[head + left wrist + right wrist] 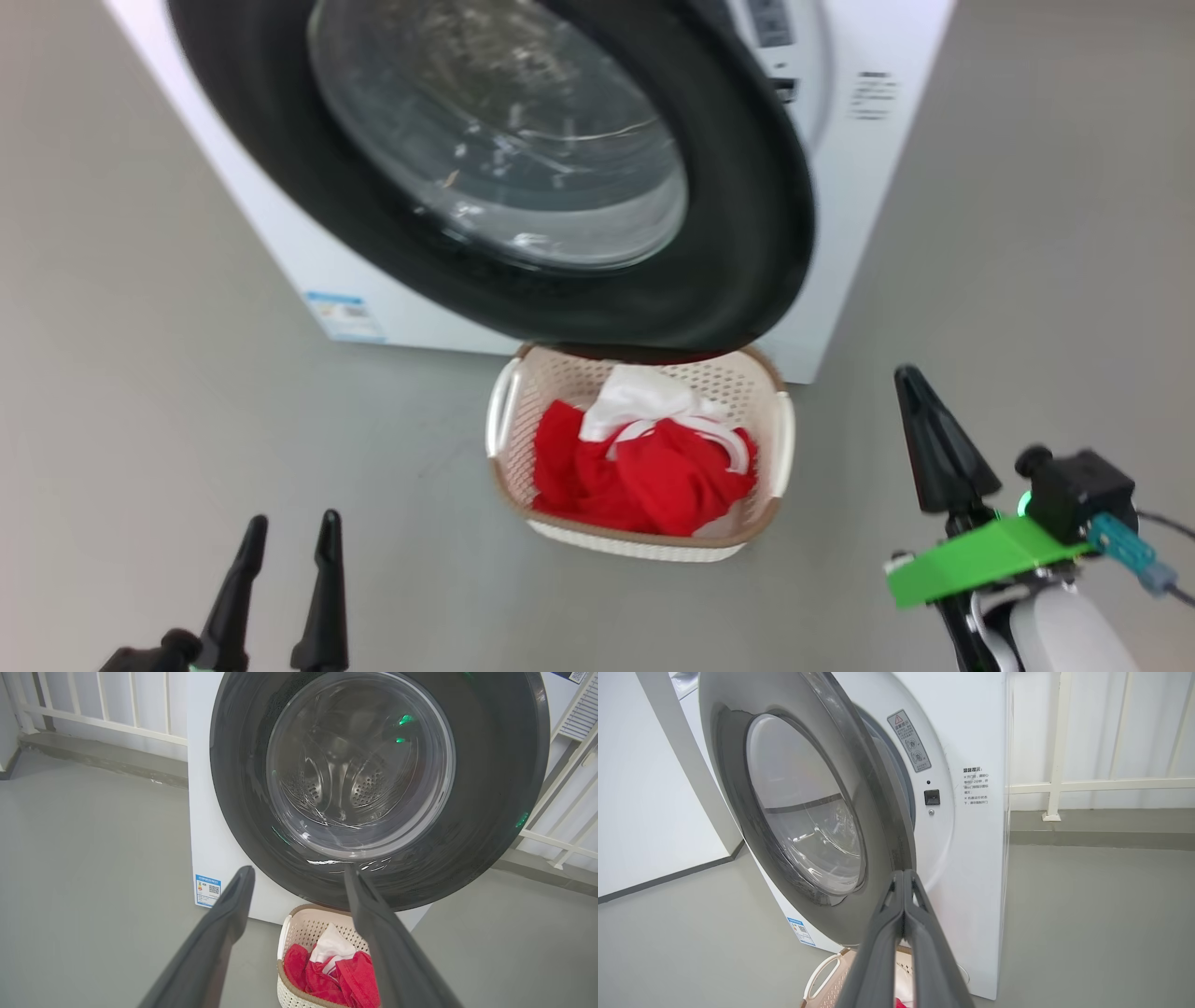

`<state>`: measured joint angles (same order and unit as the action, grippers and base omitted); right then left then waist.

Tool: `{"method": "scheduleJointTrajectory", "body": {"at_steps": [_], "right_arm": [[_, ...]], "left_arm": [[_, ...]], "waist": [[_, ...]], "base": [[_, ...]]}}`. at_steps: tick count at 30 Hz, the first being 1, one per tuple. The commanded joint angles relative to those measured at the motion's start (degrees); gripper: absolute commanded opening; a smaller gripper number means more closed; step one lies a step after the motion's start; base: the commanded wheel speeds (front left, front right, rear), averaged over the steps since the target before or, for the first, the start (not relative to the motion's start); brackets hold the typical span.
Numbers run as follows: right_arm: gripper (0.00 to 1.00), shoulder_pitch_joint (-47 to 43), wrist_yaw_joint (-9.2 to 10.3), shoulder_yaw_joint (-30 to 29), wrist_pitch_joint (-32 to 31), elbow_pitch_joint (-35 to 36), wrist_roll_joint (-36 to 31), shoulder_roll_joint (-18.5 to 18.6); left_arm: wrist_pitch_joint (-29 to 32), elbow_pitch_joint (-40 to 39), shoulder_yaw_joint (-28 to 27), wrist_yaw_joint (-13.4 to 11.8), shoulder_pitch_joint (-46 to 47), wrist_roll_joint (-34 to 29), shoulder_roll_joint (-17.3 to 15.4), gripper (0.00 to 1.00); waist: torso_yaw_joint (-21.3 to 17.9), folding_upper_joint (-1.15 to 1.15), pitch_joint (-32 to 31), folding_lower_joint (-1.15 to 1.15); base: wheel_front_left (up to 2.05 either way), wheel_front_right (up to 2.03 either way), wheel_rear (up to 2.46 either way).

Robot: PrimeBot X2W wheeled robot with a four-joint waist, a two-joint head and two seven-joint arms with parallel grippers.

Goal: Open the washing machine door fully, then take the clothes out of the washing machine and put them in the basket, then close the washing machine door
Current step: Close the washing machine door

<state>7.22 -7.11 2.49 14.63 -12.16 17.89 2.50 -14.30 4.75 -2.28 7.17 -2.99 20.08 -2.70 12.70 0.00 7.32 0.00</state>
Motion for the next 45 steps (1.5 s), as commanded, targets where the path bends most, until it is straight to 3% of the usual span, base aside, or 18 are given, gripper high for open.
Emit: {"method": "scheduleJointTrajectory", "body": {"at_steps": [1,15,45], "right_arm": [[0.00,2.9,-0.37,1.8,0.4,0.8,-0.5,0.5],[0.00,15.6,-0.37,2.4,0.4,-2.0,-1.2,2.4],[0.00,35.0,-0.37,-5.4,0.4,-1.6,-2.6,5.4]], "left_arm": [[-0.7,-1.1,-1.2,0.3,2.3,1.1,-0.2,1.00],[-0.7,-1.3,1.5,0.3,6.3,5.1,-0.2,1.00],[-0.7,-3.2,5.0,0.3,15.1,9.3,-0.2,1.00]], "waist": [[3.3,0.00,2.0,0.00],[8.9,0.00,9.2,0.00],[12.6,0.00,22.9,0.00]], "base": [[0.00,0.00,0.00],[0.00,0.00,0.00],[0.00,0.00,0.00]]}}
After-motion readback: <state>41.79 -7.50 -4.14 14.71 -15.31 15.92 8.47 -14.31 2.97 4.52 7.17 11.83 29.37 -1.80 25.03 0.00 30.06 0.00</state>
